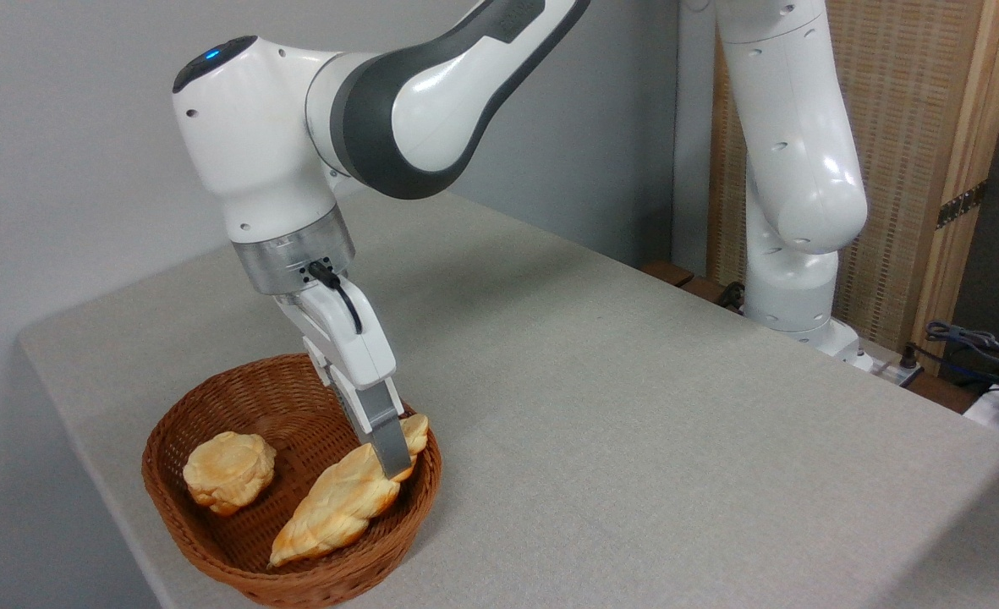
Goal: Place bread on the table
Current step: 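Lift the loaf out of the basket and carry it beside the basket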
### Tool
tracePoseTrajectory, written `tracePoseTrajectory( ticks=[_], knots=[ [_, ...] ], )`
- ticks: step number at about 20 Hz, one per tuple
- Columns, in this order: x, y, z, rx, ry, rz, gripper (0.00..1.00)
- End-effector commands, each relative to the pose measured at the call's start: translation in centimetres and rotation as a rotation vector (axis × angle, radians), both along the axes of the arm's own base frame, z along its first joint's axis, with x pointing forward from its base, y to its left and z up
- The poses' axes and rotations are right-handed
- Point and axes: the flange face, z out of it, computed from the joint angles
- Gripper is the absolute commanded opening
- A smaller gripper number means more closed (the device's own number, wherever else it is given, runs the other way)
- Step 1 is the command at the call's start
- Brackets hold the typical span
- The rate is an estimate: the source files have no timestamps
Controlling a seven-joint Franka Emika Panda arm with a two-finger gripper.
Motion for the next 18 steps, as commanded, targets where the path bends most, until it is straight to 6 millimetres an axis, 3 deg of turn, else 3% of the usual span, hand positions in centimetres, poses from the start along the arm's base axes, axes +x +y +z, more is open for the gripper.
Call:
tracePoseTrajectory(
  ticks=[1, 5, 10, 14, 18],
  knots=[
    [0.7, -0.1, 2.8, -0.022, -0.058, -0.015, 0.25],
    [0.1, 0.6, 6.1, -0.062, -0.095, 0.001, 0.25],
    [-2.8, 2.6, 9.9, -0.125, -0.042, 0.015, 0.25],
    [-4.8, 4.1, 10.9, -0.149, 0.045, 0.024, 0.26],
    [-6.6, 4.5, 10.3, -0.151, 0.177, 0.033, 0.29]
  ],
)
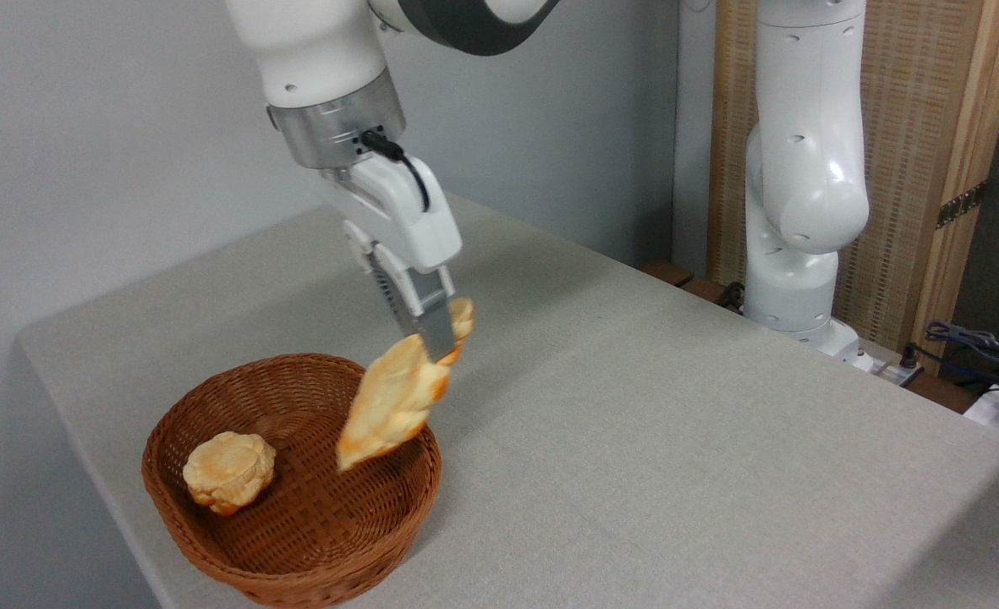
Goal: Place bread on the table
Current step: 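Lift the loaf out of the basket and carry it beside the basket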
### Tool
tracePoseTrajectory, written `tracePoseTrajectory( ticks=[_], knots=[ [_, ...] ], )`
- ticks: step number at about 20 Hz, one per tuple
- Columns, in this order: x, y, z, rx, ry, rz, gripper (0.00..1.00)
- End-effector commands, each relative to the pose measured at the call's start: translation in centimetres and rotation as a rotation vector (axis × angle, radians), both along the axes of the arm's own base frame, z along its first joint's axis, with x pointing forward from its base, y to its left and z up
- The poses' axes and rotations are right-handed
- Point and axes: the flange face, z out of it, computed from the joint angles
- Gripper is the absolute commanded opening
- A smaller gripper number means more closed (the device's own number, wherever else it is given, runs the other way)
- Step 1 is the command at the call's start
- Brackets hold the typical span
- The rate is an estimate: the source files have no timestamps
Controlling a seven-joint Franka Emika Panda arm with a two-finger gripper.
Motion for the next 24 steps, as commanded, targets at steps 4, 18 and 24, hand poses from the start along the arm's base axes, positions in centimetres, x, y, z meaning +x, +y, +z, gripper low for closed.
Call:
tracePoseTrajectory(
  ticks=[4, 18, 24],
  knots=[
    [-3.1, 2.2, 0.6, -0.042, 0.151, 0.003, 0.29],
    [-4.0, 2.0, -0.3, -0.056, 0.225, -0.047, 1.00],
    [-4.2, 1.8, -0.3, -0.061, 0.226, -0.055, 1.00]
  ],
)
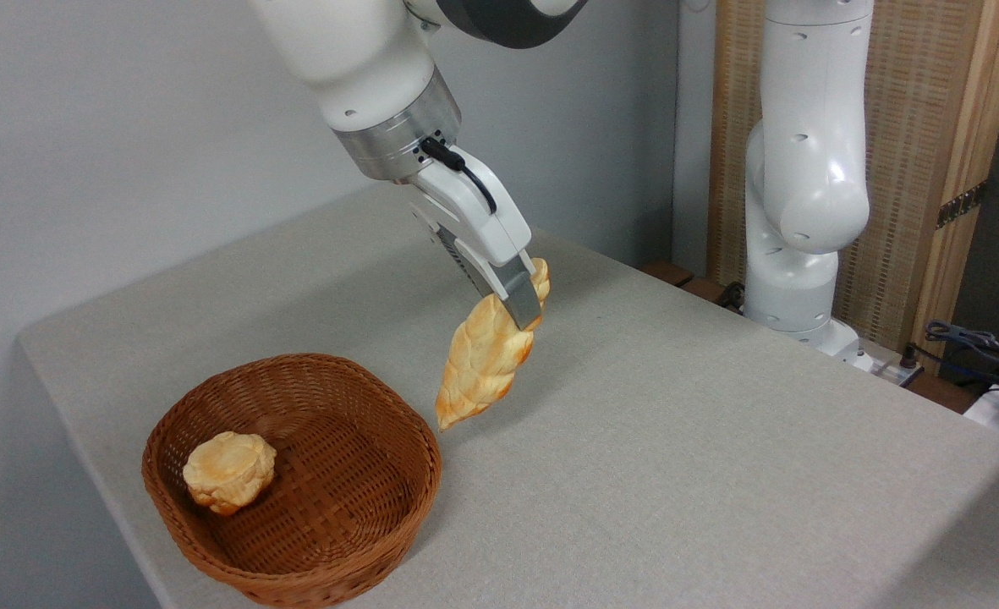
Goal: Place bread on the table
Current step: 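Lower the loaf onto the table, open the gripper and raise it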
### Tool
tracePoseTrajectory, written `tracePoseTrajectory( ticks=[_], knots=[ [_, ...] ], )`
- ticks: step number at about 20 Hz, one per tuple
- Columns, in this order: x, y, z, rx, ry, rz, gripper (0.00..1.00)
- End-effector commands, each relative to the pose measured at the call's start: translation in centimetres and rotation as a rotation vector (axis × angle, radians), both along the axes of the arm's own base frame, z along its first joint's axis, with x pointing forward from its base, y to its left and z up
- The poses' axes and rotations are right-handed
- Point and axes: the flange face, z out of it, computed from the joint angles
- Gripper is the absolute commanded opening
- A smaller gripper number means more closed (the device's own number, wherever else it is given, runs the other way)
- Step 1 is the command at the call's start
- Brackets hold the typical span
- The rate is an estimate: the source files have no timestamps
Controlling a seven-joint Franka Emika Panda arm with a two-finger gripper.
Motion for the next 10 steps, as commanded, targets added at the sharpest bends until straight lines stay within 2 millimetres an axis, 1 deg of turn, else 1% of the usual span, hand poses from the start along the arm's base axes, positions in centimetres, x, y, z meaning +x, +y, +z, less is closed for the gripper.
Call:
tracePoseTrajectory(
  ticks=[1, 5, 7, 10],
  knots=[
    [-0.6, -0.1, 0.4, -0.025, 0.008, -0.016, 1.00],
    [-0.5, -0.2, 0.6, -0.029, -0.002, -0.017, 1.00],
    [-0.1, 0.0, 1.0, -0.033, -0.038, -0.012, 1.00],
    [0.9, 0.6, 2.6, -0.041, -0.164, -0.003, 1.00]
  ],
)
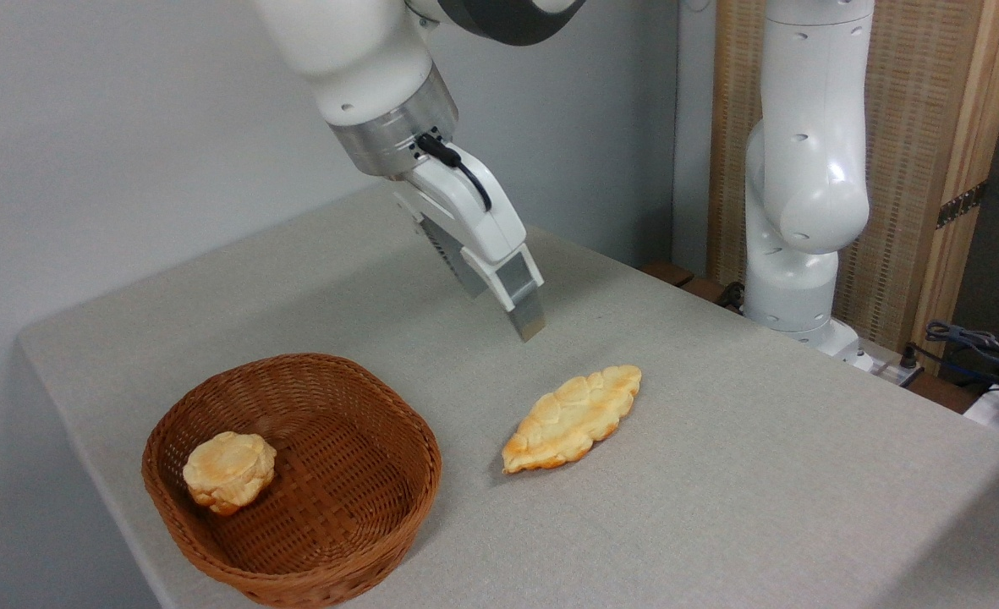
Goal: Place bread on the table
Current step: 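Lower the loaf onto the table, open the gripper and raise it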
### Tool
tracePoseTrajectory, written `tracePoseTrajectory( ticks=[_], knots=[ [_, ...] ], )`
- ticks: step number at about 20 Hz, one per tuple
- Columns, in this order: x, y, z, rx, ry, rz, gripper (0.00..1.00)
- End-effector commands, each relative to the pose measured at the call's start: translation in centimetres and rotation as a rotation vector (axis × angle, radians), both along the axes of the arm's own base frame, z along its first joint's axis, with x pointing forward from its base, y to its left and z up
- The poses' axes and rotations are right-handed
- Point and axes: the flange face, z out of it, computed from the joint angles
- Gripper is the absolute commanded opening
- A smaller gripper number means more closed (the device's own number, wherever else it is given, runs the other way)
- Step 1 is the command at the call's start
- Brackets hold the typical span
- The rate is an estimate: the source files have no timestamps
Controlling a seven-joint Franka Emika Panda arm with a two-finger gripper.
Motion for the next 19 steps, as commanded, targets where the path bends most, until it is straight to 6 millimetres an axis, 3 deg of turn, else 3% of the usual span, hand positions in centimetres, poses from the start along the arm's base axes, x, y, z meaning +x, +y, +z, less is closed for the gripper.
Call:
tracePoseTrajectory(
  ticks=[1, 9, 19],
  knots=[
    [0.9, 0.7, 2.4, -0.035, -0.158, 0.000, 1.00],
    [3.5, 0.9, 4.1, -0.033, -0.382, 0.031, 1.00],
    [3.7, 1.3, 3.8, -0.021, -0.378, 0.060, 1.00]
  ],
)
